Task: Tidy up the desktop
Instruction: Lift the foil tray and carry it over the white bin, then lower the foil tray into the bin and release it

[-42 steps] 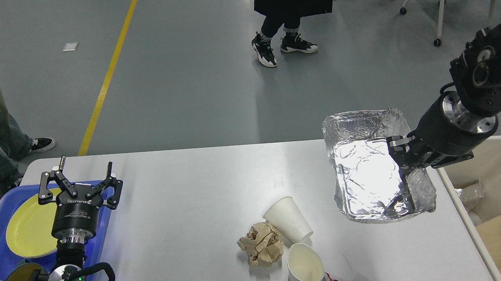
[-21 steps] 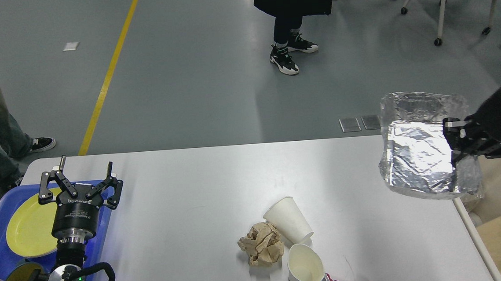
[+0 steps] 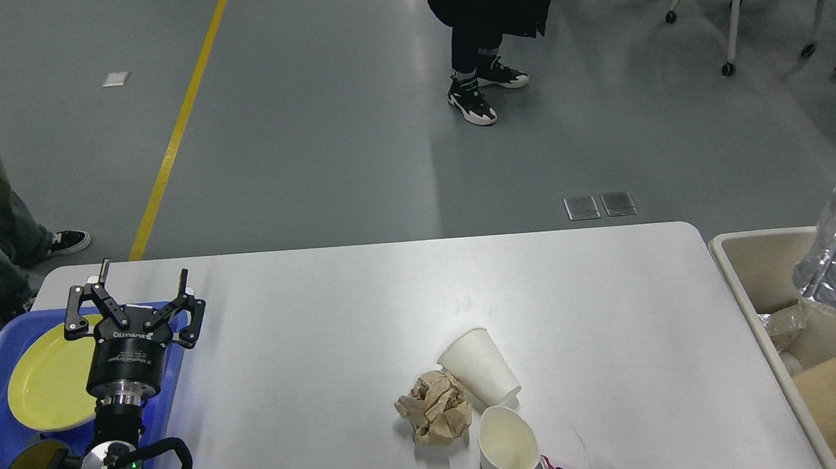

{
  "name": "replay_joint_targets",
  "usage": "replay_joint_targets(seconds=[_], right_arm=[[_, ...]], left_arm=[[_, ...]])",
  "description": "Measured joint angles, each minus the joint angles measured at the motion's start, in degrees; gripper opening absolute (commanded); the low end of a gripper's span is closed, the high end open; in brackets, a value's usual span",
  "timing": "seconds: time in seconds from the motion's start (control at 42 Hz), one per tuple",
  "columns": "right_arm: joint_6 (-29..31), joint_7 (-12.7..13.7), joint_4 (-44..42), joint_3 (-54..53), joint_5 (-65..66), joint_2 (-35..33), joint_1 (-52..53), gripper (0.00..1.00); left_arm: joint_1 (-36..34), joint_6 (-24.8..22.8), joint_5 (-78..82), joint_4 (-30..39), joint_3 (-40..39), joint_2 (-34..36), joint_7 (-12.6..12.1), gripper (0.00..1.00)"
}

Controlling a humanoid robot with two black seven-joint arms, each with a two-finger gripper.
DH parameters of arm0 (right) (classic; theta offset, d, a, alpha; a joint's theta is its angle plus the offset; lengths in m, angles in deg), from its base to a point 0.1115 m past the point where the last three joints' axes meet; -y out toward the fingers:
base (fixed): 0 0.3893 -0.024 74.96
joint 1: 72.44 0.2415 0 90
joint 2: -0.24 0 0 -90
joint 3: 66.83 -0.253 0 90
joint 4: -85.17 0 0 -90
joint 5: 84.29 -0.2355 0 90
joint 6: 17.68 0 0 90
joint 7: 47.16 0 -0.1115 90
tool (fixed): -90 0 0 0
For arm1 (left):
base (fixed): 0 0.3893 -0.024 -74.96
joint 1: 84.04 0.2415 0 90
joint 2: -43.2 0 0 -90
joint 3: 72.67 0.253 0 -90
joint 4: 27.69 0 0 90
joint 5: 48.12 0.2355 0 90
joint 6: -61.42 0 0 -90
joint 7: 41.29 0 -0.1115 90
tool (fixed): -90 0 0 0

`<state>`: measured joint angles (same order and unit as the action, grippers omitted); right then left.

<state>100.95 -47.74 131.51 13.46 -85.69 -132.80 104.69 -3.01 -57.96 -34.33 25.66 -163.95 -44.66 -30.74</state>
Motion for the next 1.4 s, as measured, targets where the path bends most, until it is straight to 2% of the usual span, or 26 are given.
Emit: replay_joint_targets(seconds=[0.119,0.262,0.405,0.547,0.69,0.976,1.237,1.404], right_arm=[[-6.7,0.0,-7.1,-7.9,-0.6,-0.6,-12.2,0.00],[-21.5,0.0,-14.9,-22.1,-1.6,-0.1,-30.5,0.00],[-27.0,0.0,-24.5,-29.9,-1.7,4.9,-42.6,0.00],[-29.7,0.0,-37.3,-32.2,-1.9,12.8,-52.6,0.00],[-33.8,0.2,-43.2,-32.2,-2.3,18.7,-58.5,0.00],[-35.8,1.0,-43.9,-32.1,-2.7,21.0,-60.9,0.00],[-35.8,1.3,-43.9,-32.6,-2.8,18.9,-60.8,0.00],[-35.8,3.1,-43.9,-33.0,-3.8,17.5,-60.6,0.00]], left_arm=[[0.0,0.0,0.0,0.0,0.0,0.0,0.0,0.96],[0.0,0.0,0.0,0.0,0.0,0.0,0.0,0.96],[0.0,0.0,0.0,0.0,0.0,0.0,0.0,0.96],[0.0,0.0,0.0,0.0,0.0,0.0,0.0,0.96],[0.0,0.0,0.0,0.0,0.0,0.0,0.0,0.96],[0.0,0.0,0.0,0.0,0.0,0.0,0.0,0.96],[0.0,0.0,0.0,0.0,0.0,0.0,0.0,0.96],[0.0,0.0,0.0,0.0,0.0,0.0,0.0,0.96]])
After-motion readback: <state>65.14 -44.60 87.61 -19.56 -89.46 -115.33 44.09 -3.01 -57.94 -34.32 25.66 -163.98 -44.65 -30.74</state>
